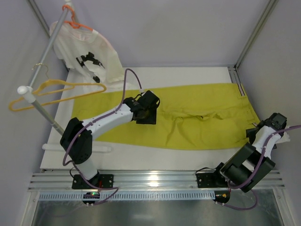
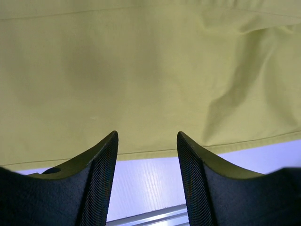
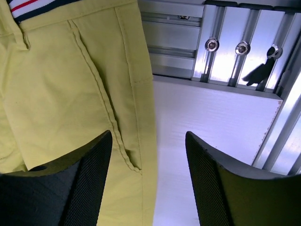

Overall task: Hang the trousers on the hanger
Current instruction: Fold the trousers

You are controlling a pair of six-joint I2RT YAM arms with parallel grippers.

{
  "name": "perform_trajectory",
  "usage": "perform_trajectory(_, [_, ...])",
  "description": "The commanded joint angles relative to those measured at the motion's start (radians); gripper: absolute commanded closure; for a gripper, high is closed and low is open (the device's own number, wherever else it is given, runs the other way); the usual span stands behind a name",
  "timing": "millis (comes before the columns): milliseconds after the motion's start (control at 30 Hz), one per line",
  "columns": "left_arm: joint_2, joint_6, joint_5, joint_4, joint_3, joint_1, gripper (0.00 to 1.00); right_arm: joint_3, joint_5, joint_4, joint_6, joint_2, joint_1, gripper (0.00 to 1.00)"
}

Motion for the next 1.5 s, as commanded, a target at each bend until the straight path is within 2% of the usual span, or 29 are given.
perform_trajectory(0, [-0.037,-0.032,0.029,0.033,-0.021,-0.006,0.46,-0.054,-0.040,0.115,0.002,-0.051,-0.011,0.32])
perform_trajectory(233, [0.001,0.014,0.054,-0.016,0.028,-0.008,0.45,-0.041,0.026,0.178,0.027,-0.052,-0.068,0.25])
perform_trajectory(433, [0.015,0.019,0.051,-0.025,0.062,-0.006,0.43,-0.064,-0.055,0.270,-0.003,0.030,-0.131,0.25])
perform_trajectory(633, [0.007,0.004,-0.001,-0.054,0.105,-0.006,0.38,-0.099,-0.017,0.357,0.010,0.086,-0.131,0.25])
perform_trajectory(733, [-0.042,-0.030,-0.050,-0.053,0.084,-0.003,0.38,-0.105,-0.001,0.390,0.017,0.112,-0.131,0.33])
perform_trajectory(767, [-0.055,-0.041,-0.075,-0.050,0.079,-0.001,0.37,-0.101,0.008,0.382,0.033,0.132,-0.131,0.50])
perform_trajectory(867, [-0.094,-0.079,-0.087,-0.047,0.067,0.011,0.36,-0.102,0.002,0.378,0.054,0.140,-0.132,0.70])
perform_trajectory(900, [-0.101,-0.082,-0.082,-0.056,0.074,0.020,0.33,-0.105,-0.003,0.374,0.060,0.128,-0.132,0.85])
perform_trajectory(933, [-0.103,-0.087,-0.079,-0.067,0.079,0.026,0.33,-0.107,-0.006,0.367,0.060,0.114,-0.131,0.95])
perform_trajectory(1100, [-0.141,-0.102,-0.089,-0.084,0.049,0.078,0.31,-0.072,0.036,0.218,0.042,-0.047,-0.131,0.96])
perform_trajectory(1233, [-0.189,-0.134,0.008,-0.041,-0.040,0.216,0.30,-0.050,0.069,0.120,0.039,-0.163,-0.131,0.96])
perform_trajectory(1467, [-0.189,-0.206,-0.036,-0.039,-0.137,0.238,0.30,-0.065,0.031,0.083,0.013,-0.228,-0.131,0.96])
